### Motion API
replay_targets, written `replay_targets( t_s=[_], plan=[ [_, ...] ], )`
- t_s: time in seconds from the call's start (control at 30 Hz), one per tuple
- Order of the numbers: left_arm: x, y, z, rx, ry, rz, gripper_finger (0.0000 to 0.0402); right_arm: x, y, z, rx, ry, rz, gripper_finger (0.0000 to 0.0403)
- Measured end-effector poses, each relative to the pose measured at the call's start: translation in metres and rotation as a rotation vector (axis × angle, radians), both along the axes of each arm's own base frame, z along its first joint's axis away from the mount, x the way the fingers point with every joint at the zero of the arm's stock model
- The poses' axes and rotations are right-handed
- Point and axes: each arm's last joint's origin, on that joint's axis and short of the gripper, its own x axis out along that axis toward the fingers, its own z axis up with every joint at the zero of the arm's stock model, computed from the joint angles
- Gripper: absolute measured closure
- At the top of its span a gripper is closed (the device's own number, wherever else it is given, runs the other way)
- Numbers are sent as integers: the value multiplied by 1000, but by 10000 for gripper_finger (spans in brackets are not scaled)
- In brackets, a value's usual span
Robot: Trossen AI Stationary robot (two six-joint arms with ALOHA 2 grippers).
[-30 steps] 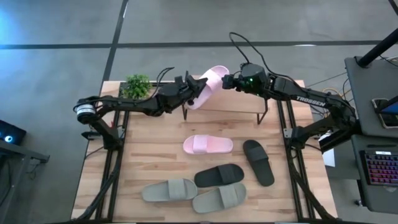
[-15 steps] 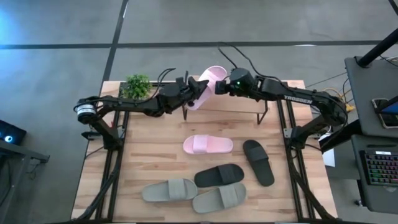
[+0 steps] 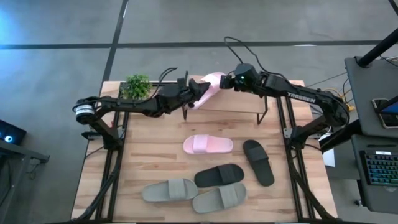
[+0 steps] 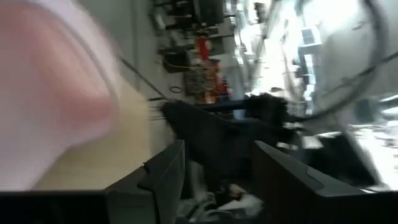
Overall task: Pick and place slides into the shelf
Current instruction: Put the left pink slide on the shelf
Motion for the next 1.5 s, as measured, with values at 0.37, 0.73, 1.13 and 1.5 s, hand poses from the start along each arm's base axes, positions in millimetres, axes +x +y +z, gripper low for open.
replay_targets(
  t_s=[0.37, 0.73, 1.13, 1.5],
  plan=[
    [-15, 0, 31, 270, 39, 40, 231, -2, 3, 15, -53, 3, 50, 227],
    [-79, -14, 76, 714, 444, -57, 267, -14, 8, -1, -65, 285, 164, 273],
    [-104, -23, 80, 747, 540, -99, 392, 9, -2, -36, -24, 428, 270, 393],
    [-107, -25, 81, 747, 535, -113, 391, 33, -19, -42, -118, 538, 269, 394]
  ],
)
